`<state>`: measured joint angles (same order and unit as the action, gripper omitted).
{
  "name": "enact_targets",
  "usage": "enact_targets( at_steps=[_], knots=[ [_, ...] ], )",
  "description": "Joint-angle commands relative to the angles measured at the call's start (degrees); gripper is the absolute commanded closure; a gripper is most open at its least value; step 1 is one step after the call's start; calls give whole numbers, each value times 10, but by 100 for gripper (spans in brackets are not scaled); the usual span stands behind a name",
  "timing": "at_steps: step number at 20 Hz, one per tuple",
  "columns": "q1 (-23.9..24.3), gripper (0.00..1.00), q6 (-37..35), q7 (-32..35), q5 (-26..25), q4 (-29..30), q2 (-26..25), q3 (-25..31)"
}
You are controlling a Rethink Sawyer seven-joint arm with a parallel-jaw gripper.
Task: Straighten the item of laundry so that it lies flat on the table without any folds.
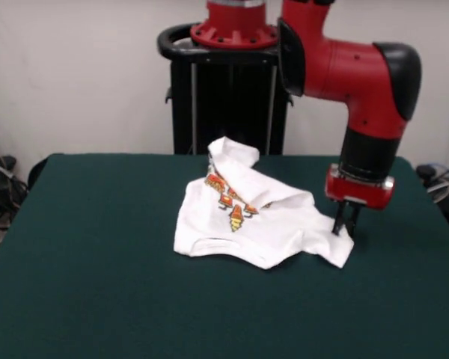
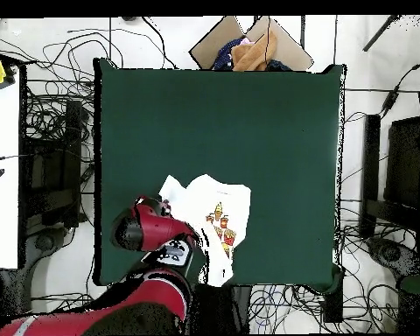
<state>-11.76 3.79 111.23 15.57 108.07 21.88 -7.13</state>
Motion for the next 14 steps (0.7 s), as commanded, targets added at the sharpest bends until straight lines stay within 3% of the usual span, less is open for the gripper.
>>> enact_targets(
  at_steps=[1,9,14],
  knots=[
    [-53,100,-35,157,118,-91,-31,27],
    [-95,100,-123,167,190,-91,19,21],
    [-100,100,-154,164,207,-91,39,27]
  ],
)
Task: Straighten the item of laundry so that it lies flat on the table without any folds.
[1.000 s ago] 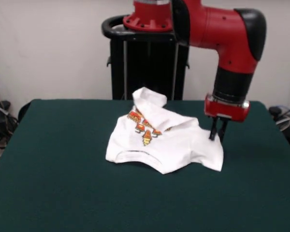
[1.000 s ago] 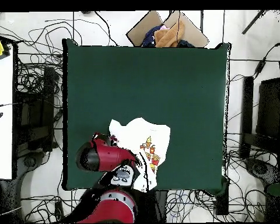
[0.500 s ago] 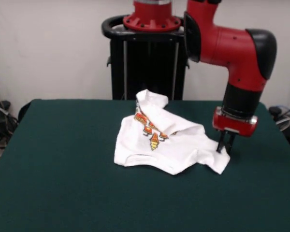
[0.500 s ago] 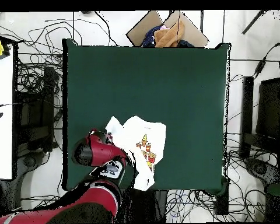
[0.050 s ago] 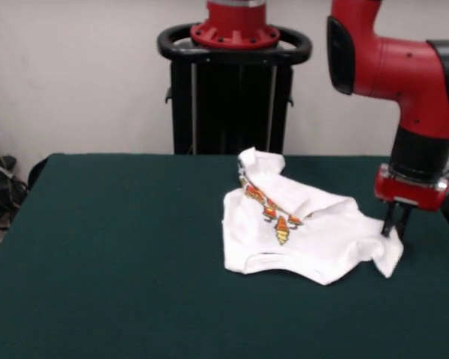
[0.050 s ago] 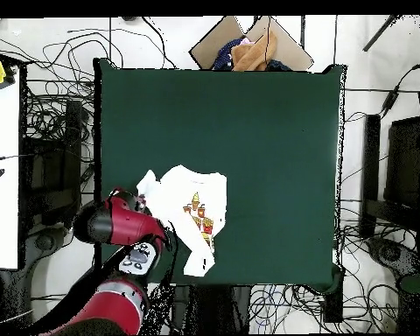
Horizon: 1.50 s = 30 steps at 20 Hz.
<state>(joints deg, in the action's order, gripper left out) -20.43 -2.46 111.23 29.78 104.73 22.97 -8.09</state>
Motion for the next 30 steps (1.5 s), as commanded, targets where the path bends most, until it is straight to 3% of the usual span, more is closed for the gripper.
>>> enact_targets(
  at_steps=[1,5,9,11,12,15,17,23,25,30],
  knots=[
    [-16,100,-92,164,69,-61,26,36],
    [-41,100,-116,166,76,-73,12,-10],
    [-24,100,-151,129,38,-31,55,-36],
    [-9,100,-131,127,40,-12,65,-19],
    [-1,0,-121,126,41,-3,70,-11],
    [93,0,-72,75,18,47,105,78],
    [143,0,-101,29,4,74,144,108],
    [224,0,-177,-48,-84,121,226,91],
    [239,0,-175,-52,-126,123,229,67],
    [267,0,-122,-34,-213,102,175,43]
  ],
)
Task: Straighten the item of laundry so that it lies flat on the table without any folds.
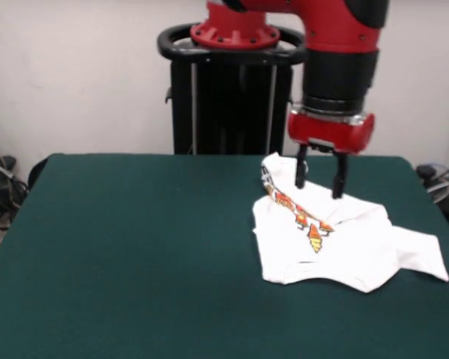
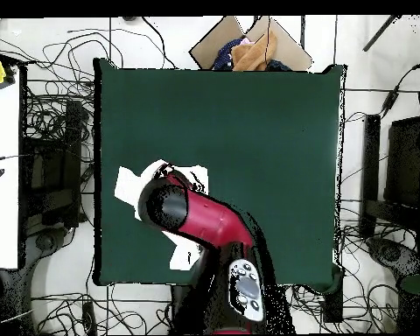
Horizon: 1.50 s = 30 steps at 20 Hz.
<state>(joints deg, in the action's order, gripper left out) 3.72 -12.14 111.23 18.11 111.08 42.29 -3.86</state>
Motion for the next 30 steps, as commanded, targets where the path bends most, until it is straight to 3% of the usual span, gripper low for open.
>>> enact_targets(
  at_steps=[1,8,13,17,23,26,30],
  knots=[
    [33,0,-20,-28,-106,34,-30,6],
    [60,0,110,38,-173,12,-127,48],
    [48,0,142,59,-192,0,-157,39],
    [69,0,180,50,-222,-8,-190,45],
    [78,0,161,42,-245,-17,-192,49],
    [84,0,171,38,-259,-43,-226,41],
    [151,0,159,19,-298,-50,-252,122]
  ],
)
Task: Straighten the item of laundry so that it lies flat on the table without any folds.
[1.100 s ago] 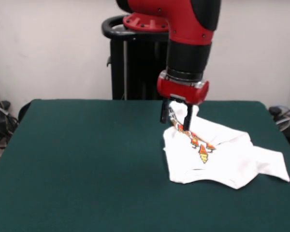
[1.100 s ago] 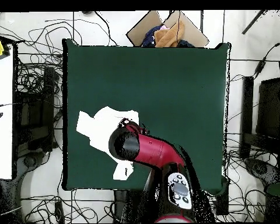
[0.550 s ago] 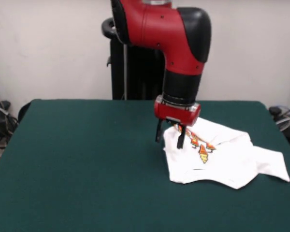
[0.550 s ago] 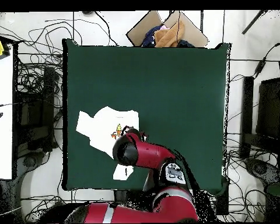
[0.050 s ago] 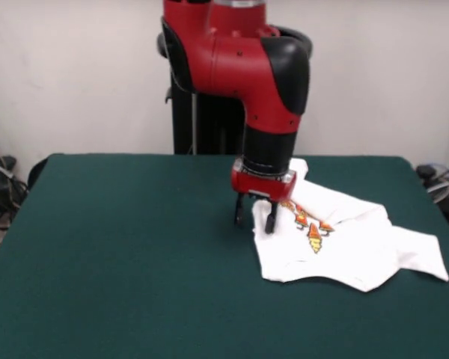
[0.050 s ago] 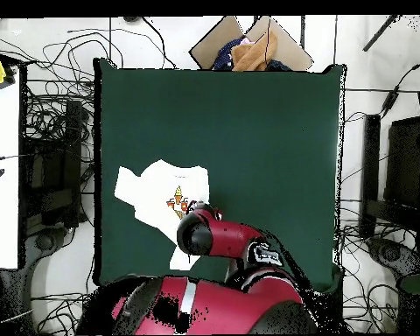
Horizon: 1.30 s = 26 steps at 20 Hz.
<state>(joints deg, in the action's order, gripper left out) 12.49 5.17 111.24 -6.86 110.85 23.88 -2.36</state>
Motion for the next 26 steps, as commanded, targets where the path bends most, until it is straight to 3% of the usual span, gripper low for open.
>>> enact_targets(
  at_steps=[1,9,21,26],
  knots=[
    [80,0,-23,17,-56,-45,-69,133],
    [150,0,-73,25,-73,-15,-61,262],
    [228,0,-129,-14,-99,-3,-75,359],
    [274,0,-157,-37,-110,-2,-114,418]
  ],
)
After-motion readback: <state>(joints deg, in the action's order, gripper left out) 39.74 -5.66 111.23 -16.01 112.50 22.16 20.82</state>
